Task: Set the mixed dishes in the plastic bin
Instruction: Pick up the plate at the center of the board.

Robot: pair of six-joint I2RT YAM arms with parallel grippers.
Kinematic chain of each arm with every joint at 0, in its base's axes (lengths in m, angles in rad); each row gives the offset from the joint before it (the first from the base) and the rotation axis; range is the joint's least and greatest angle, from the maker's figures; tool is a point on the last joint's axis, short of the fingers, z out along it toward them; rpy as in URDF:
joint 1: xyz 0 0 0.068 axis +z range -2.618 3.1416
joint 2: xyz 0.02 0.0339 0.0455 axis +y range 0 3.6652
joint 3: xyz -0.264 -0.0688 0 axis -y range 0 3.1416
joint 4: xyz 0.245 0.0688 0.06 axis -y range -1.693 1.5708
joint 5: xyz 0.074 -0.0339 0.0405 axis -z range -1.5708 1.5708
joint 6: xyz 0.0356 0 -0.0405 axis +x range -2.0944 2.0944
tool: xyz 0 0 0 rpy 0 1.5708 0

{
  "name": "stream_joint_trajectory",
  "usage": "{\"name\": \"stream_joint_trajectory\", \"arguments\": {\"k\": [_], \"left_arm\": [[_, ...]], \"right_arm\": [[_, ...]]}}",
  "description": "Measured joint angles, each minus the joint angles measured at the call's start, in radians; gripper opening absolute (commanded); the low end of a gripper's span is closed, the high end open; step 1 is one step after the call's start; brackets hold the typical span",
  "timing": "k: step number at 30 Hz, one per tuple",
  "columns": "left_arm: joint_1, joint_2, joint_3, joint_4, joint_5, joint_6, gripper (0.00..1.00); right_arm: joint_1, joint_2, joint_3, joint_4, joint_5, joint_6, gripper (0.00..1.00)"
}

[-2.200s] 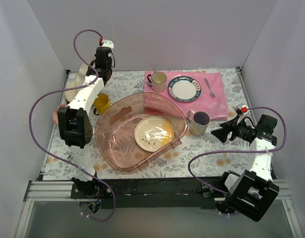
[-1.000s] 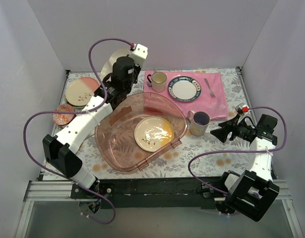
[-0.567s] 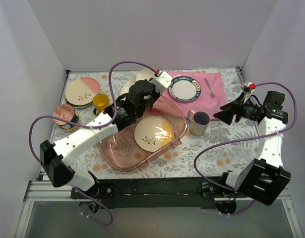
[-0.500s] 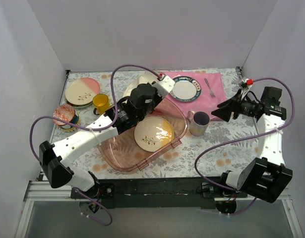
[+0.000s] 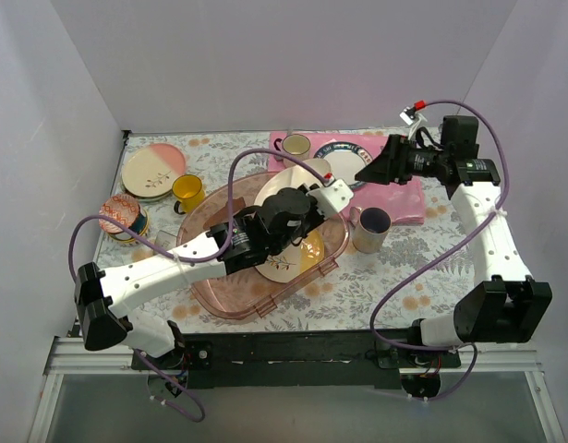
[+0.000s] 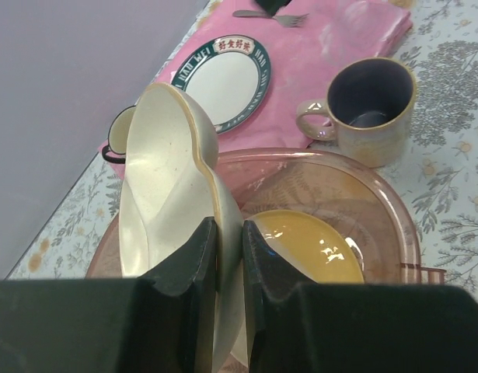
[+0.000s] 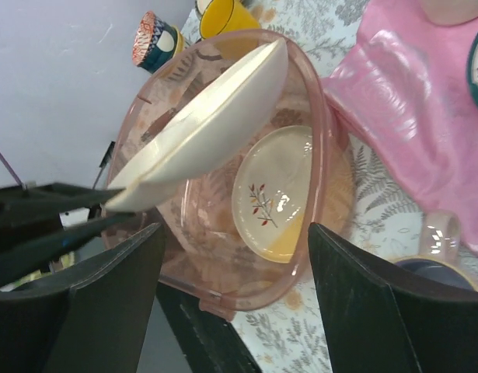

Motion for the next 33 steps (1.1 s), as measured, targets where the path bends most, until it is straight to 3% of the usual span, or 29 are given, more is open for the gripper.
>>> {"name": "stream_joint_trajectory", "arguments": {"k": [10,20,24,27,28,33], "left_arm": [[-0.058,0.056,0.000,0.041,-0.004,0.008,0.00],[-0.081,0.117,0.008,0.041,-0.021,0.028,0.00],[-0.092,0.129,0.024,0.032,-0.031,0.043,0.00],[-0.108,0.158,0.035,0.036,-0.053,0.062,0.00],[-0.114,0.168,0.041,0.035,-0.063,0.071,0.00],[-0.151,0.225,0.058,0.039,-0.111,0.109,0.00]], "right_arm": [[0.160,0.058,0.003,0.049,0.126,0.271,0.83],[0.224,0.035,-0.108,0.077,0.277,0.326,0.79],[0.250,0.016,-0.157,0.073,0.327,0.335,0.71],[0.254,-0.003,-0.164,0.074,0.363,0.330,0.54],[0.254,-0.008,-0.167,0.074,0.370,0.334,0.44],[0.241,-0.016,-0.198,0.085,0.396,0.378,0.22]]}}
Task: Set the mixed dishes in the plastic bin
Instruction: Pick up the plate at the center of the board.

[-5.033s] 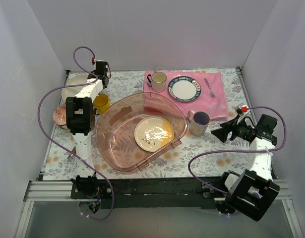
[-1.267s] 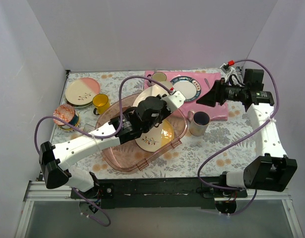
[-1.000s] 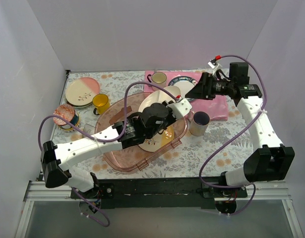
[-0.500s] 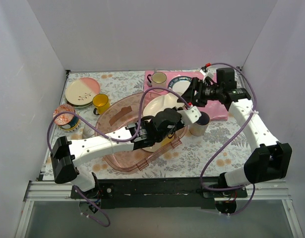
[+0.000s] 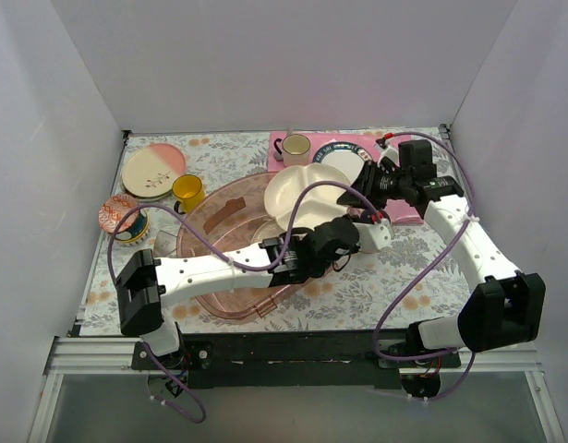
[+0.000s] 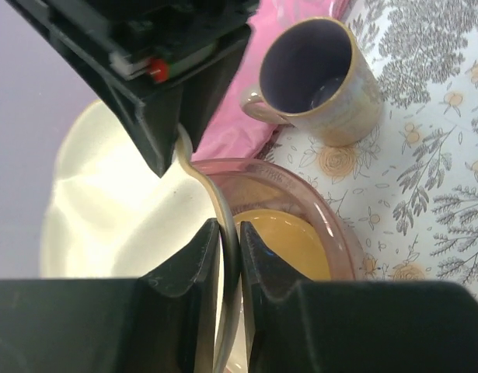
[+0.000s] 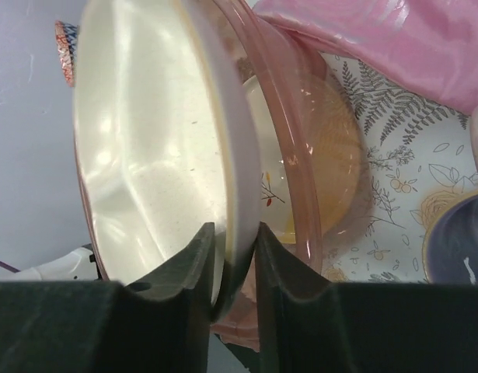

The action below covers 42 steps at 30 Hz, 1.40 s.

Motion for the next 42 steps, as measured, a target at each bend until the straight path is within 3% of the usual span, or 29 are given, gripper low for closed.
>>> {"name": "stream_joint_trajectory", "arguments": {"k": [4,12,14,15,17,19,22,30,37,42], "left_arm": [[-0.030,0.041,0.008,-0.004,-0.035,0.029,0.00],[-0.054,0.053,0.037,-0.010,-0.043,0.011,0.01],[-0.053,0.053,0.048,-0.004,-0.030,-0.022,0.16],[-0.053,0.053,0.051,-0.002,-0.025,-0.041,0.42],[-0.053,0.052,0.057,0.006,-0.014,-0.079,0.68],[-0.053,0.045,0.077,0.022,-0.003,-0.134,0.87],[-0.051,-0.002,0.107,0.048,0.023,-0.239,0.98],[0.069,-0.201,0.094,0.060,0.203,-0.608,0.98],[0.383,-0.458,-0.187,0.079,0.472,-0.984,0.98],[0.485,-0.562,-0.354,0.103,0.645,-1.141,0.98]], "right_arm": [[-0.003,-0.006,-0.038,0.029,-0.005,0.034,0.01],[-0.074,-0.052,-0.129,0.108,-0.107,0.107,0.01],[-0.101,-0.058,-0.149,0.144,-0.156,0.124,0.01],[-0.110,-0.060,-0.156,0.158,-0.175,0.131,0.01],[-0.126,-0.064,-0.170,0.178,-0.212,0.127,0.01],[-0.135,-0.066,-0.183,0.198,-0.209,0.079,0.01],[-0.147,-0.066,-0.211,0.203,-0.194,0.029,0.01],[-0.195,-0.112,-0.264,0.220,-0.175,-0.042,0.01],[-0.220,-0.189,-0.301,0.267,-0.217,-0.148,0.01],[-0.229,-0.208,-0.343,0.320,-0.316,-0.180,0.01]]}}
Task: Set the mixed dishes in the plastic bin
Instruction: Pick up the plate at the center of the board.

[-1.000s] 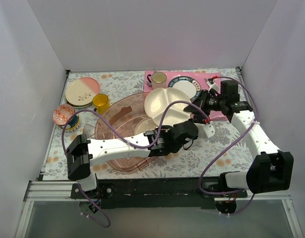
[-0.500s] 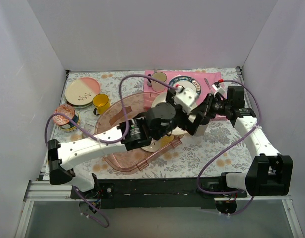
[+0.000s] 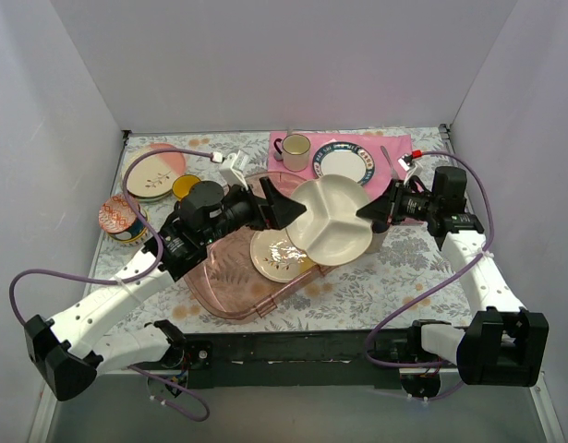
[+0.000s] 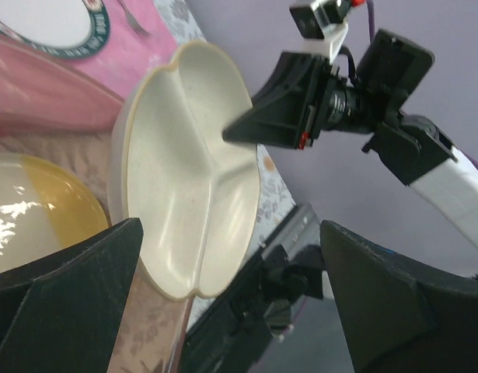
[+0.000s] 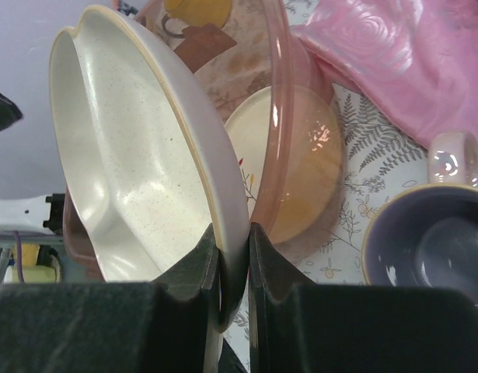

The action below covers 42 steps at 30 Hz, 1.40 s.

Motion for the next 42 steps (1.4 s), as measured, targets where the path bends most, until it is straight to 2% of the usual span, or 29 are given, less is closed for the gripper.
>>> {"name": "stream_joint_trajectory", "arguments": {"k": [5,10,20,29,37,38,41,42], "left_arm": [[0.017,-0.047,-0.116,0.051,0.152,-0.087,0.98],[0.019,-0.066,-0.154,0.072,0.201,-0.114,0.98],[0.018,-0.060,-0.135,0.032,0.183,-0.105,0.98],[0.022,-0.066,-0.120,-0.096,0.113,-0.040,0.97],[0.022,-0.028,-0.120,-0.106,0.120,-0.027,0.77],[0.022,-0.013,-0.119,-0.105,0.120,-0.027,0.70],[0.022,0.032,-0.109,-0.116,0.117,-0.029,0.61],[0.022,0.047,-0.101,-0.122,0.112,-0.029,0.52]], "right_arm": [[0.000,0.000,-0.016,0.055,-0.066,-0.014,0.01],[-0.003,0.000,-0.036,0.093,-0.096,-0.021,0.01],[-0.003,0.000,-0.037,0.110,-0.105,-0.029,0.01],[-0.003,-0.001,-0.037,0.110,-0.135,-0.040,0.01],[-0.004,-0.002,-0.037,0.110,-0.142,-0.050,0.01],[-0.004,-0.002,-0.037,0.110,-0.142,-0.052,0.01],[-0.004,-0.002,-0.037,0.110,-0.142,-0.055,0.01],[-0.004,-0.002,-0.037,0.110,-0.142,-0.055,0.01]]}}
